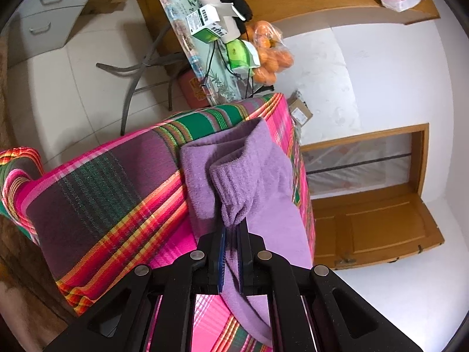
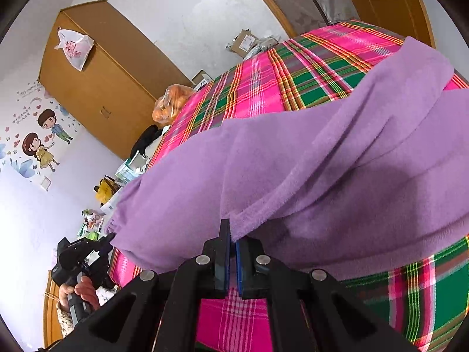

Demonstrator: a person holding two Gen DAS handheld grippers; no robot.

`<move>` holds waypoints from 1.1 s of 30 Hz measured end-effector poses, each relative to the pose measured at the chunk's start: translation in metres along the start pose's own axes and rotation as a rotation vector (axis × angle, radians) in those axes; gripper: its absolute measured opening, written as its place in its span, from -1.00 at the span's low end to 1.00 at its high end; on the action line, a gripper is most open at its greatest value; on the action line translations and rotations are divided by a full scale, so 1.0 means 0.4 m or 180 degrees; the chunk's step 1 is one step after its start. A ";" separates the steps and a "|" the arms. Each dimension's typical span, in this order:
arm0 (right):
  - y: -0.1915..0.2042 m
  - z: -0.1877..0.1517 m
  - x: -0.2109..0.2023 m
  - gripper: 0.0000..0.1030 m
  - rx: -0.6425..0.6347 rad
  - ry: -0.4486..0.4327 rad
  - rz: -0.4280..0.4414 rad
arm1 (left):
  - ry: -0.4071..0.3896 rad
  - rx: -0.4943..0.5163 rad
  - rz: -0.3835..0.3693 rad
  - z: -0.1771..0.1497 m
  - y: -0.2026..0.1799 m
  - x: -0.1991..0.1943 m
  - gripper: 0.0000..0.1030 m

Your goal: Fold clothes

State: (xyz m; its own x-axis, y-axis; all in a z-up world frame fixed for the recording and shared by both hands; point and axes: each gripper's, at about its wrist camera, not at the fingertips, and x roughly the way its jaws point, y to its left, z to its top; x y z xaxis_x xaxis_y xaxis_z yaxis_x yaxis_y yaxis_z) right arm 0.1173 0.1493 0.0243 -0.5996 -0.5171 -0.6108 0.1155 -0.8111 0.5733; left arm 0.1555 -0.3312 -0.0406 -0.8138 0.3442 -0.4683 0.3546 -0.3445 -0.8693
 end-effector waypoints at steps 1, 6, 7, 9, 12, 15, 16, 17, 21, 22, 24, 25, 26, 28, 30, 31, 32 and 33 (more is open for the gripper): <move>-0.001 0.000 -0.003 -0.94 -0.0001 -0.0010 0.0011 | -0.0008 0.0011 -0.0008 0.000 -0.004 -0.002 -0.88; 0.005 0.000 -0.030 -0.94 -0.0017 -0.0054 0.0075 | -0.0050 0.0044 -0.0043 0.004 -0.022 -0.015 -0.88; 0.004 0.001 -0.036 -0.94 -0.0007 -0.0051 0.0091 | -0.0056 0.0036 -0.0046 0.004 -0.021 -0.019 -0.88; -0.003 -0.002 -0.047 -0.94 0.0055 -0.0029 0.0129 | -0.0046 0.0018 -0.0045 0.003 -0.018 -0.023 -0.88; -0.010 -0.012 -0.053 -0.94 0.0077 0.0014 0.0121 | -0.0013 -0.0011 -0.0032 0.000 -0.010 -0.024 -0.88; -0.032 -0.026 -0.028 -0.94 0.0139 0.0138 0.0051 | 0.0011 -0.0051 0.0025 -0.003 0.011 -0.020 -0.88; -0.044 -0.031 -0.015 -0.94 0.0183 0.0189 0.0023 | 0.0020 -0.0081 0.0037 -0.003 0.020 -0.018 -0.88; -0.051 -0.034 -0.007 -0.94 0.0215 0.0226 0.0011 | 0.0021 -0.0108 0.0055 -0.003 0.027 -0.017 -0.88; -0.065 -0.039 0.010 -0.94 0.0245 0.0310 -0.0011 | 0.0032 -0.0152 0.0084 -0.003 0.038 -0.013 -0.88; -0.067 -0.038 0.010 -0.94 0.0243 0.0313 -0.0013 | 0.0033 -0.0160 0.0087 -0.003 0.039 -0.013 -0.88; -0.063 -0.037 0.012 -0.94 0.0187 0.0354 -0.0015 | 0.0045 -0.0156 0.0083 -0.002 0.037 -0.013 -0.88; -0.061 -0.036 0.012 -0.94 0.0149 0.0379 -0.0018 | 0.0053 -0.0143 0.0081 -0.001 0.034 -0.014 -0.88; -0.059 -0.036 0.011 -0.94 0.0101 0.0398 -0.0028 | 0.0055 -0.0113 0.0085 -0.001 0.030 -0.015 -0.88; -0.058 -0.033 0.008 -0.93 0.0067 0.0425 -0.0042 | 0.0053 -0.0045 0.0127 -0.001 0.019 -0.020 -0.88; -0.059 -0.029 0.004 -0.91 0.0041 0.0441 -0.0060 | 0.0041 0.0033 0.0179 -0.001 0.009 -0.028 -0.88; -0.062 -0.028 0.000 -0.91 0.0026 0.0454 -0.0075 | 0.0030 0.0068 0.0206 -0.001 0.004 -0.033 -0.87; -0.064 -0.026 -0.004 -0.91 0.0011 0.0467 -0.0089 | 0.0010 0.0087 0.0243 0.000 -0.001 -0.039 -0.87; -0.067 -0.024 -0.008 -0.90 -0.0003 0.0480 -0.0104 | -0.0014 0.0102 0.0262 0.003 -0.005 -0.045 -0.87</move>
State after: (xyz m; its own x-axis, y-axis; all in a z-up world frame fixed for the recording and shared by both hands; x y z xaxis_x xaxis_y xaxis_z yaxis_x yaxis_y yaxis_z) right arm 0.1237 0.1698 0.0056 -0.4772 -0.5255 -0.7044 0.0987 -0.8285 0.5512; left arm 0.1690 -0.3377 -0.0302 -0.7845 0.3099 -0.5372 0.4054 -0.3992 -0.8224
